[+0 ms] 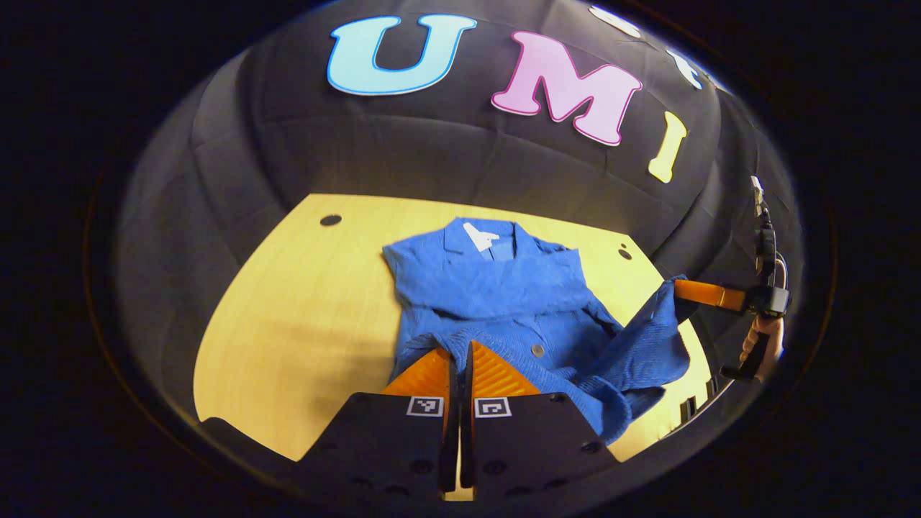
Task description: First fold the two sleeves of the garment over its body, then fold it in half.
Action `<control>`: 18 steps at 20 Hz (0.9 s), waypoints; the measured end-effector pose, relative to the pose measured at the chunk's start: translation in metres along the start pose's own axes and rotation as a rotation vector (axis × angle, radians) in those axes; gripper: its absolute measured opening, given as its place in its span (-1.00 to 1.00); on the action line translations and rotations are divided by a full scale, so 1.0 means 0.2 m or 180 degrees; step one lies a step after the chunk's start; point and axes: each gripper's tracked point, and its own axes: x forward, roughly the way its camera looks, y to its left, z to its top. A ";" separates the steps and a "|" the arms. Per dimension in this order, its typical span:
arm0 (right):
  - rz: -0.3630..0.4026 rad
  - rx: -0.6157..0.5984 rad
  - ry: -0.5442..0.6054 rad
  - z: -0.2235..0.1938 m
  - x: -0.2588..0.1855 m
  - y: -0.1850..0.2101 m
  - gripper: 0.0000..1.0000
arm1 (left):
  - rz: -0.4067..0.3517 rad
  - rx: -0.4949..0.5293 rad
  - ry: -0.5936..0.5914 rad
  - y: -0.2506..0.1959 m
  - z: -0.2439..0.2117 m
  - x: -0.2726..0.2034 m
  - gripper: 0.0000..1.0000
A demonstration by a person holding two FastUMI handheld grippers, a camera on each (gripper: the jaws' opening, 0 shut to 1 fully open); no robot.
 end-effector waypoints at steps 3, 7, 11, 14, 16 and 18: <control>0.0034 -0.0044 -0.0167 0.23 0.18 0.03 -0.99 | 0.0043 0.0135 -0.0206 0.07 0.27 0.13 -1.00; 0.0007 -0.0166 -0.0433 0.56 0.46 0.03 -0.99 | 0.0168 0.0247 -0.0488 0.21 0.61 0.41 -1.00; -0.0145 -0.0288 -0.0751 0.78 0.81 -0.03 -0.99 | 0.0428 0.0281 -0.0685 0.46 0.83 0.79 -1.00; -0.0288 -0.0339 -0.0831 0.77 1.05 -0.10 -0.89 | 0.0476 0.0371 -0.0695 0.52 0.84 1.08 -0.92; -0.0418 -0.0368 -0.0833 0.74 1.16 -0.15 -0.44 | 0.0507 0.0373 -0.0597 0.55 0.79 1.23 -0.33; -0.0524 -0.0430 -0.0801 0.71 1.21 -0.19 0.28 | 0.0710 0.0305 -0.0583 0.61 0.75 1.27 0.70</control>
